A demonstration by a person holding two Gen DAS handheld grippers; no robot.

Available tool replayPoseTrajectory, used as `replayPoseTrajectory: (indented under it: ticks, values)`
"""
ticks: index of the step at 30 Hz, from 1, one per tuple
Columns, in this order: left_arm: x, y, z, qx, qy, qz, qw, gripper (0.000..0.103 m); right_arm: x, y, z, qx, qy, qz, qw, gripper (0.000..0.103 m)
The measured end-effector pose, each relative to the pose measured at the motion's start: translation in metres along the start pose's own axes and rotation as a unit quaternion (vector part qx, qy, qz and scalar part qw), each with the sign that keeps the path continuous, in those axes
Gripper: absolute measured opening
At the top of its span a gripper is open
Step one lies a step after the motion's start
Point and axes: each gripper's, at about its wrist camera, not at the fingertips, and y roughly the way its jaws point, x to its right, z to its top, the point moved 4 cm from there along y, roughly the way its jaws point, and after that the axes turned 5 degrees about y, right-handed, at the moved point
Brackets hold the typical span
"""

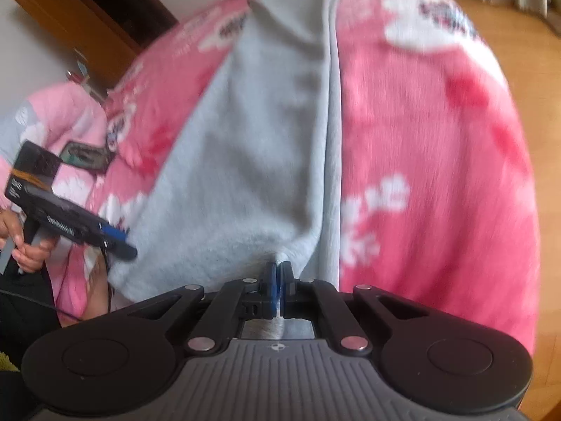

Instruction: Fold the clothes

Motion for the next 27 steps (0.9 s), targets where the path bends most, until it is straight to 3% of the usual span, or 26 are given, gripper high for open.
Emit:
replayPoseTrajectory:
  ticks: [6,17,22,27]
  values:
    - [0.004,0.005,0.005,-0.003,0.007,0.003,1.0,0.041,0.015,-0.005,0.001,0.01,0.015,-0.016,1.0,0.001]
    - [0.009,0.011,0.001,-0.014,0.011,0.022,0.9996,0.044,0.022,0.006,-0.011,-0.011,0.021,-0.034,0.999,0.005]
    - [0.02,0.017,0.001,-0.01,0.028,0.05,0.9983,0.045,0.027,-0.01,0.012,0.025,0.045,-0.006,0.999,0.012]
    - [0.029,0.021,-0.002,-0.017,0.058,0.07,0.9958,0.045,0.018,0.013,0.044,0.055,0.034,-0.011,0.998,0.012]
